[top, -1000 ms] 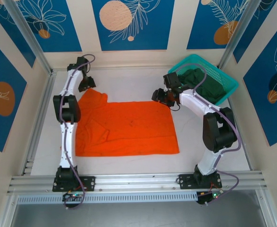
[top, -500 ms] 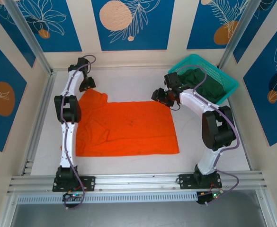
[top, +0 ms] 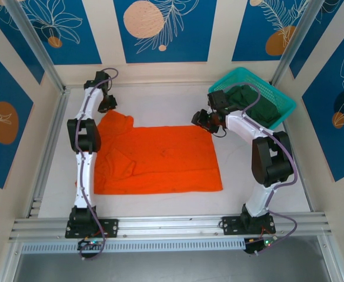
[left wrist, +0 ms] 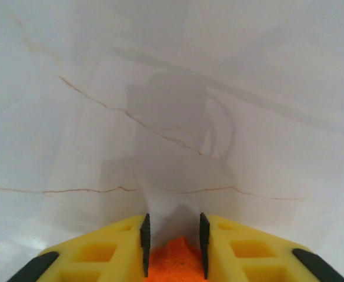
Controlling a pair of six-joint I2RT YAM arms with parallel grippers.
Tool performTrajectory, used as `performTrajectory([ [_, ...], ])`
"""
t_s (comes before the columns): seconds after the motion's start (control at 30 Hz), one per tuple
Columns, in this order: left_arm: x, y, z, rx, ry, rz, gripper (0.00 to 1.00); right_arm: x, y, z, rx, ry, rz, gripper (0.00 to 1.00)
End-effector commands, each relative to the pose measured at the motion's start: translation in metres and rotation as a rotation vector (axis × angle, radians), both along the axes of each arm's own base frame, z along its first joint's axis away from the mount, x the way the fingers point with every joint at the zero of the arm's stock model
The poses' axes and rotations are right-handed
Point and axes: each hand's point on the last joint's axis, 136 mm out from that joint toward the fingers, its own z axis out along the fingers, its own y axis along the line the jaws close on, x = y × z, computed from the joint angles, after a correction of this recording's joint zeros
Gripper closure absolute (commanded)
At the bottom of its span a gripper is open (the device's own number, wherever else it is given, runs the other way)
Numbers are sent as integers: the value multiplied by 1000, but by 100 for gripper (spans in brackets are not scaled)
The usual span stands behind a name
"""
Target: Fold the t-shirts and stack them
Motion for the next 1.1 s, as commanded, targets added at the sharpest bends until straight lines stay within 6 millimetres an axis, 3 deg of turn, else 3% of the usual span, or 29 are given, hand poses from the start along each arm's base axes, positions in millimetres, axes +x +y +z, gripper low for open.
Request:
performTrajectory([
  [0.0, -5, -12, -16, -41, 37, -23, 77, -6, -10, -1, -24, 22, -33, 49],
  [0.17, -6, -16, -15, -44, 38, -32, 88, -4, -17, -7, -57, 42, -46, 49],
  [0.33, -7, -17, -2, -40, 22, -38, 100, 9, -40, -18, -133, 47, -62, 54],
  [0.6, -15, -29, 40, -33, -25, -63, 100, 43, -61, -44, -226, 55, -118, 56],
  [0.83, -26, -44, 73, -29, -69, -102, 100, 51, -57, -62, -274, 47, -196, 54],
  [1.07, -31, -49, 88, -29, -90, -127, 100, 59, -58, -74, -313, 26, -232, 56],
])
